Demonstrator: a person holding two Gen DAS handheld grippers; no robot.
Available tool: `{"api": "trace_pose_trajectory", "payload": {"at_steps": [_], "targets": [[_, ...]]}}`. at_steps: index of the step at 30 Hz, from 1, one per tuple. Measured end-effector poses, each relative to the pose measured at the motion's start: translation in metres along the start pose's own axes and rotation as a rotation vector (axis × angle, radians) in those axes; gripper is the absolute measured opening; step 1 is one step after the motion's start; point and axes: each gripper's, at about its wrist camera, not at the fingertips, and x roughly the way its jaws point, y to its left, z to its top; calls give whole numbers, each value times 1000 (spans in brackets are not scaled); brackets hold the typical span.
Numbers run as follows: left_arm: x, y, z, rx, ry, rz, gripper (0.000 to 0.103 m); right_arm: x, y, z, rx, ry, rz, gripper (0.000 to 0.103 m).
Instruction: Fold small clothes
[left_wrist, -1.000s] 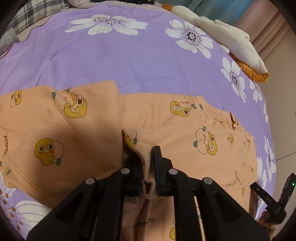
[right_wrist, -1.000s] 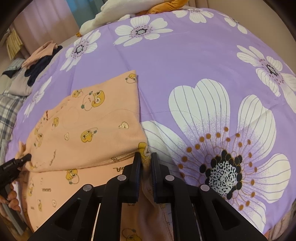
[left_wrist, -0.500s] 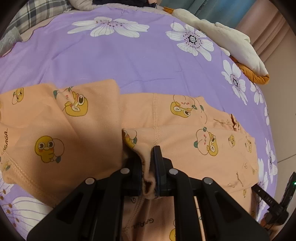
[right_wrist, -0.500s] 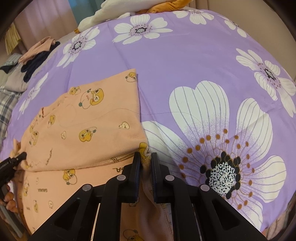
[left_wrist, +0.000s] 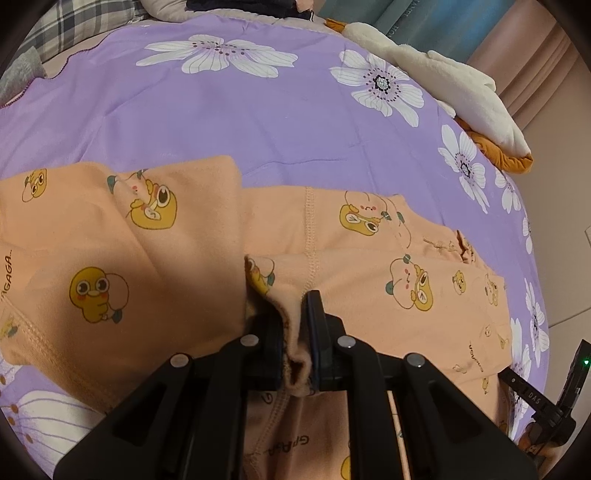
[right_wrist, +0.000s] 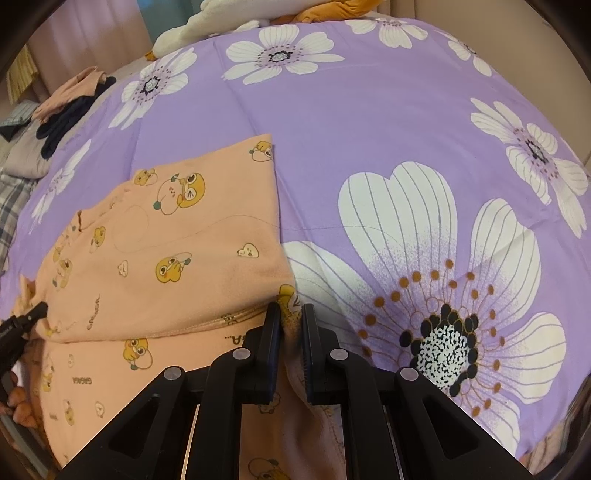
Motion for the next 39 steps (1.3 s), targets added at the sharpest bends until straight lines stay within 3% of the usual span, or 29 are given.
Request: {"api": "trace_pose_trajectory", "payload": {"at_steps": [9, 18, 22, 24, 26, 29, 31, 32, 34, 36, 39], "targets": [[0, -2, -2, 21, -13, 11, 14, 1, 0, -1, -3, -13, -5, 7], [-12, 11, 0, -119, 74, -67, 17, 1, 1, -2, -23, -13, -9, 7], [-30, 4, -6, -88, 65, -19, 20, 0, 3, -3, -29, -17, -15, 7], [-41, -1, -8, -47, 53, 15, 32, 0, 2, -2, -30, -16, -15, 7], [-54, 0, -9, -23, 33, 11, 38, 0, 3, -2, -33, -16, -13, 7], [-76, 6, -8, -27, -4, 20, 63, -1, 4, -3, -60, -23, -6, 8], [-90, 11, -8, -27, -28, 39, 72, -2, 3, -3, -70, -24, 7, 9], [-97, 14, -8, -27, -40, 50, 75, -3, 2, -3, -69, -21, 14, 14], [-106, 19, -8, -27, -59, 70, 81, -6, 1, -3, -58, -12, 40, 33], [-114, 24, -8, -26, -64, 74, 86, -10, 3, -3, -45, -7, 60, 66], [-122, 33, -9, -44, -71, 96, 88, -17, 9, -2, -50, -12, 53, 73]]}}
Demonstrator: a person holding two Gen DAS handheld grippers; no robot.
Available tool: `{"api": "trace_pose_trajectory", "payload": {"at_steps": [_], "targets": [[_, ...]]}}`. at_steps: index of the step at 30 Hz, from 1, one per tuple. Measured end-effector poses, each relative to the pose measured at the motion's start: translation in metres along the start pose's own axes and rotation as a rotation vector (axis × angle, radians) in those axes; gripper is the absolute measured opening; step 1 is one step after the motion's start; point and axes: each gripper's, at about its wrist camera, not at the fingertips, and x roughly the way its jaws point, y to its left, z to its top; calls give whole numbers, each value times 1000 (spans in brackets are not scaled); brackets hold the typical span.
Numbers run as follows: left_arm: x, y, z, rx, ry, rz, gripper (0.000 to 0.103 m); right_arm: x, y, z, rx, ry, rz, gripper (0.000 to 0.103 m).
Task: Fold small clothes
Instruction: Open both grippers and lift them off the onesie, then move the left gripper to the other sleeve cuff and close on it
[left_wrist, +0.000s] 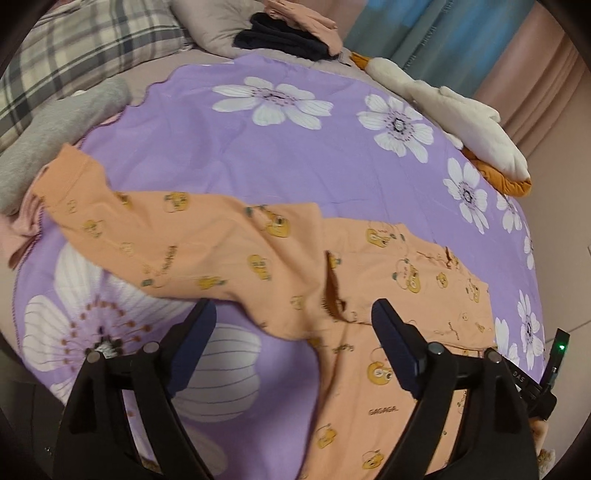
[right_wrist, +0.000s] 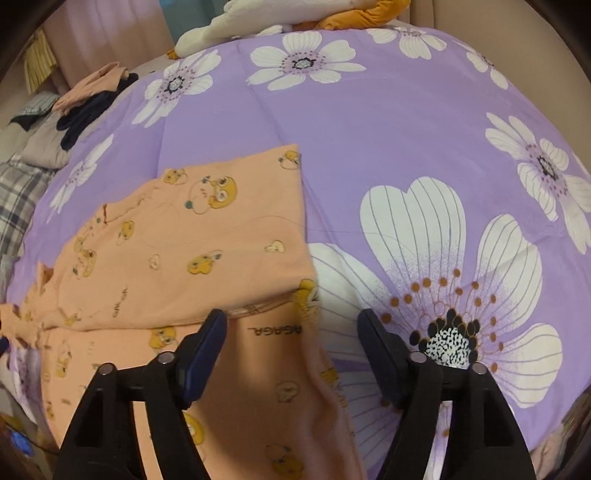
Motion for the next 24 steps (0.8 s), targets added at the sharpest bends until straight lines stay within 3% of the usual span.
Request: {"api": "trace_pose_trajectory", "payload": {"at_steps": [8, 14, 20, 24], "targets": [[-5, 22, 3, -66, -8, 50, 91, -24, 18, 3, -108, -44, -76, 73], [-8, 42, 4, -124, -8, 67, 91, -45, 24, 3, -135, -88, -51, 73], [-3, 86, 4, -255, -21, 98, 93, -59, 33, 4, -151, -129, -42, 74], [-5, 122, 0, -371, -32, 75, 91, -59, 37, 2, -158, -120, -50, 74]]}}
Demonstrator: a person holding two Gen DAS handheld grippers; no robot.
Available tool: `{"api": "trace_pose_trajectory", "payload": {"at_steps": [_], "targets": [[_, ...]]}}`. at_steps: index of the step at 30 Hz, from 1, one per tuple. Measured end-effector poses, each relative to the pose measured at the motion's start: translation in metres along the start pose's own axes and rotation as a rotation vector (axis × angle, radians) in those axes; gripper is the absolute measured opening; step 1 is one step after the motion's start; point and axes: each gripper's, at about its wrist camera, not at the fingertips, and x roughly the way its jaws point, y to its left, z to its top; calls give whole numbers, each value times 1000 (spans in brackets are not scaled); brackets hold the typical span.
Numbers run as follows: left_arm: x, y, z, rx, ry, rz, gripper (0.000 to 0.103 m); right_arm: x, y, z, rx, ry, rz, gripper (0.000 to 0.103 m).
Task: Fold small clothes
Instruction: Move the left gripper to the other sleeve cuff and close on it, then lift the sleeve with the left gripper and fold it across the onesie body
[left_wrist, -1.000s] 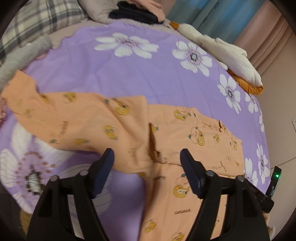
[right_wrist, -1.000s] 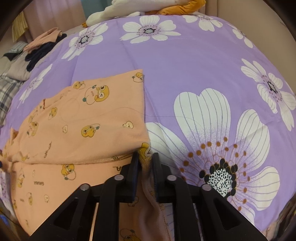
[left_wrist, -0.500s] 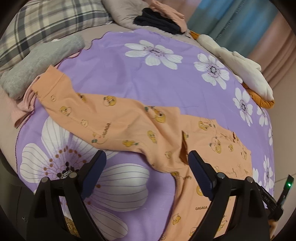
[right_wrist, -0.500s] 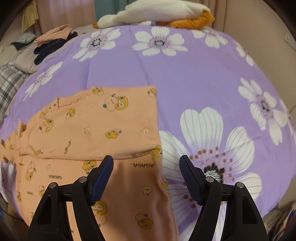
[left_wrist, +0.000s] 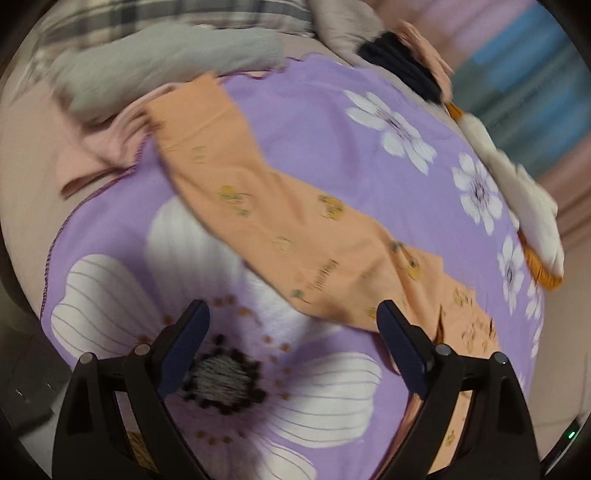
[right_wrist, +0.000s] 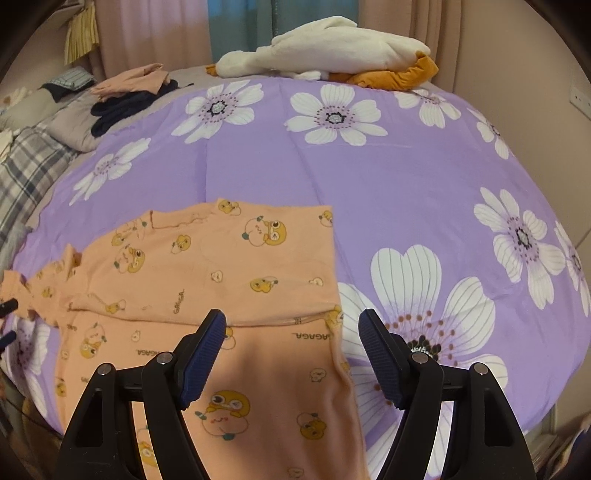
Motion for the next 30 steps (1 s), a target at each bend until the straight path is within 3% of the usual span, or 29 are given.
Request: {"api": "trace_pose_trajectory", "payload": {"at_steps": [9, 16, 20, 23, 25, 28, 30], "targets": [[-6, 49, 28, -157, -90, -38, 76, -2, 5, -2, 1, 4, 7, 74], [7, 53, 44, -138, -123, -28, 70, -1, 7, -4, 10, 13, 12, 74], [18, 59, 53, -157, -145, -78, 63, 2, 11, -4, 16, 28, 31, 74], [28, 61, 58, -178, -160, -84, 44, 3, 16, -4, 8, 26, 60, 74], [30, 60, 61, -194, -164, -97, 39, 2, 20, -4, 6, 21, 73, 74], [33, 62, 64, -233, -157, -136, 10, 3, 24, -5, 1, 18, 87, 74], [28, 62, 63, -252, -201, -117, 4, 3, 24, -6, -1, 26, 85, 74]]}}
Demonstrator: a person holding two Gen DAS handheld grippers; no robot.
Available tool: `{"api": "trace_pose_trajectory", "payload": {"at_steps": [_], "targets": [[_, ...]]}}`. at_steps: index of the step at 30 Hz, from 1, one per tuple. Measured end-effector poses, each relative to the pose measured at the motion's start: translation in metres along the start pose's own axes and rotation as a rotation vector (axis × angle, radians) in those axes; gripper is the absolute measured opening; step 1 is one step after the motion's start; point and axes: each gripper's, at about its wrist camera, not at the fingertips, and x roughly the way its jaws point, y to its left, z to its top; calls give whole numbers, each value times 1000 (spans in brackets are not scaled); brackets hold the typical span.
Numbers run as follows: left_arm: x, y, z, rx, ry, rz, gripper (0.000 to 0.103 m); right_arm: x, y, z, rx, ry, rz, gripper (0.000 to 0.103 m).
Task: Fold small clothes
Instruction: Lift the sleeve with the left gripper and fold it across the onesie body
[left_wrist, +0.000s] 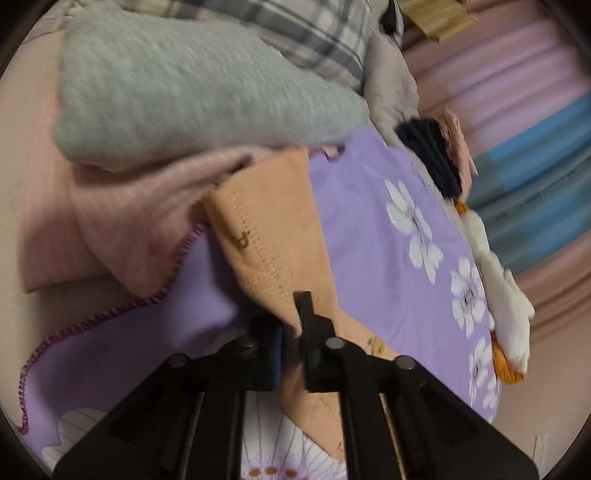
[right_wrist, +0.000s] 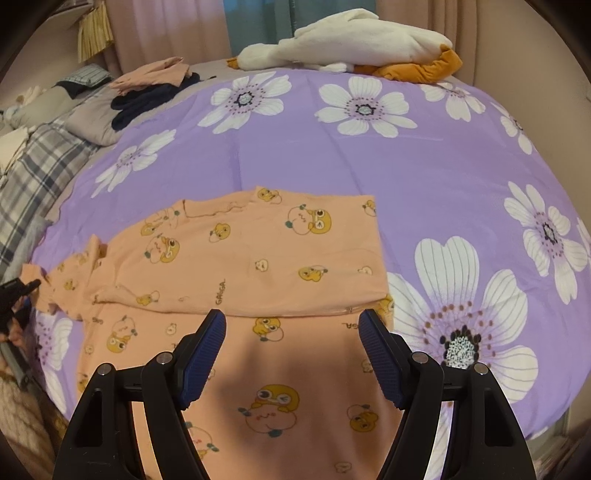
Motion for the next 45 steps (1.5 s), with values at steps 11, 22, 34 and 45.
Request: {"api": "trace_pose_trajectory", "payload": {"at_steps": [11, 22, 34, 45], "targets": [[-36, -48, 2, 49, -114, -96, 4, -7, -14, -4, 52, -15, -3, 74], [-59, -127, -19, 198, -95, -260, 4, -13, -34, -8, 122, -24, -2, 74], [-56, -183, -79, 439, 24, -319, 4, -15, -43, -13, 137, -27, 20, 74], [-36, -209, -147, 565, 181, -364, 4, -10, -50, -16, 157, -16, 40, 74]]}}
